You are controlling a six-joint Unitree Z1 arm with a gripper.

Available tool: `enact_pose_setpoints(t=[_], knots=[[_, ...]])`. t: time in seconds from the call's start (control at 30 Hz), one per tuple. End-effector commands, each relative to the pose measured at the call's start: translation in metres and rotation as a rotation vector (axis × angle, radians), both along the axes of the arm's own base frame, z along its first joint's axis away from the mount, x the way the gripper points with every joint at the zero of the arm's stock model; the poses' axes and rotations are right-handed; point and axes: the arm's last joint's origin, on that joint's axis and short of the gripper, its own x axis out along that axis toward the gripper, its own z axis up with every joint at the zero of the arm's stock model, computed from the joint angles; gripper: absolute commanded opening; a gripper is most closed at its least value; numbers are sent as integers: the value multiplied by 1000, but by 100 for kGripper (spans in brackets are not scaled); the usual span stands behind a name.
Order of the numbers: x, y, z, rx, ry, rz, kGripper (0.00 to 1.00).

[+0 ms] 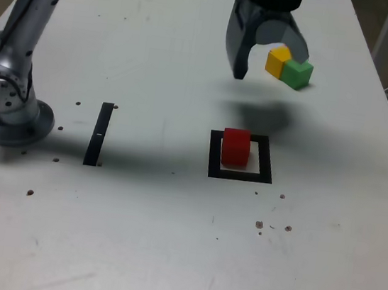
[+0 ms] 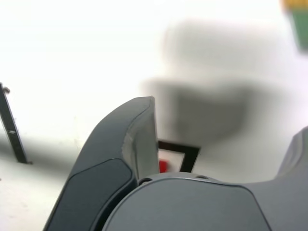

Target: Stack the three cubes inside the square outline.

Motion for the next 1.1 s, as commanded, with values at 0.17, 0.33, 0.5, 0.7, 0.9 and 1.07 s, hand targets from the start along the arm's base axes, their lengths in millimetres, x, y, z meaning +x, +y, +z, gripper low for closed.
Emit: enact_pose_setpoints(t=[0.17, 0.33, 0.5, 0.7, 0.9, 1.07], knots=[[6, 32, -6, 13, 18, 94, 98], [11, 56, -9, 14, 14, 149, 98], [19, 78, -11, 12, 11, 190, 98], [28, 100, -18, 12, 20, 223, 98], [34, 114, -30, 3, 34, 239, 98], [39, 117, -45, -18, 54, 244, 97]])
